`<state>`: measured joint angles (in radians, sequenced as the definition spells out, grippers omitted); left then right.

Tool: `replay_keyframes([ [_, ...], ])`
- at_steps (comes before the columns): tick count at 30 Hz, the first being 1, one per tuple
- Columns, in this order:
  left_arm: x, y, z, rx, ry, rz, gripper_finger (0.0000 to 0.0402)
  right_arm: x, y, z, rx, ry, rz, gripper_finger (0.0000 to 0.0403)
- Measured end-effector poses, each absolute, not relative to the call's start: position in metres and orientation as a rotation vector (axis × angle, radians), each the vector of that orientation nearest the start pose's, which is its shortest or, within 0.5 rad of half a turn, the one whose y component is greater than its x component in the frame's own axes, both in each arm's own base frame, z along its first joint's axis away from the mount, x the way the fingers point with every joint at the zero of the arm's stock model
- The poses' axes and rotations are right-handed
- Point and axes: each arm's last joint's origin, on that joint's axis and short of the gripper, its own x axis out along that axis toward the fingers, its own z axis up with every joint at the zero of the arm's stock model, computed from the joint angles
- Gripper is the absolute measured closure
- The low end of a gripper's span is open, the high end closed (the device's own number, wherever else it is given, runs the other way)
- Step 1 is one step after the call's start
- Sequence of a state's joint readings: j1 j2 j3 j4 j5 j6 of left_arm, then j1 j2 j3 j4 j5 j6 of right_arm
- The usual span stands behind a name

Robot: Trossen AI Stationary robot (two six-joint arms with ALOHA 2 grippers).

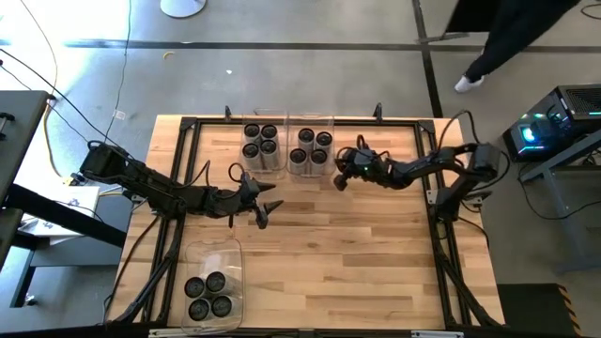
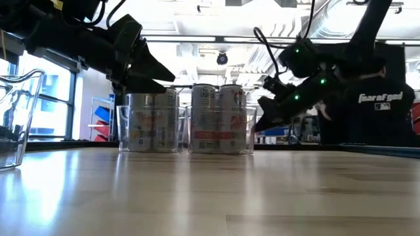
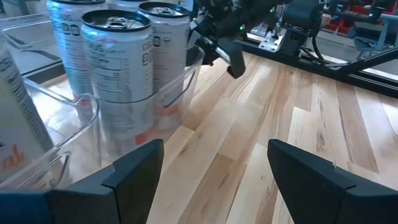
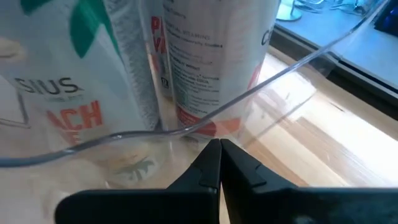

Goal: Sort soda cans
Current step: Adjust the top left and right transparent bins, then move the bottom transparent bin to the top right of the table

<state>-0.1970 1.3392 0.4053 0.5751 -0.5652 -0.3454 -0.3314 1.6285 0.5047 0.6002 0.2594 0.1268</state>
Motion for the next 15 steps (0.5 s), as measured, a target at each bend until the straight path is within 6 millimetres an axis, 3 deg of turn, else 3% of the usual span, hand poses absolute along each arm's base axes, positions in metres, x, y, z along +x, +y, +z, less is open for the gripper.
replay_keyframes([
  [8,0.238,-0.032,0.167,-0.197,0.27,0.416,0.012,0.263,-0.105,0.116,0.122,0.466,-0.642,0.0403],
  [15,0.237,-0.039,0.173,-0.107,0.269,0.389,0.012,0.252,-0.091,0.138,-0.004,0.532,-0.87,0.0403],
])
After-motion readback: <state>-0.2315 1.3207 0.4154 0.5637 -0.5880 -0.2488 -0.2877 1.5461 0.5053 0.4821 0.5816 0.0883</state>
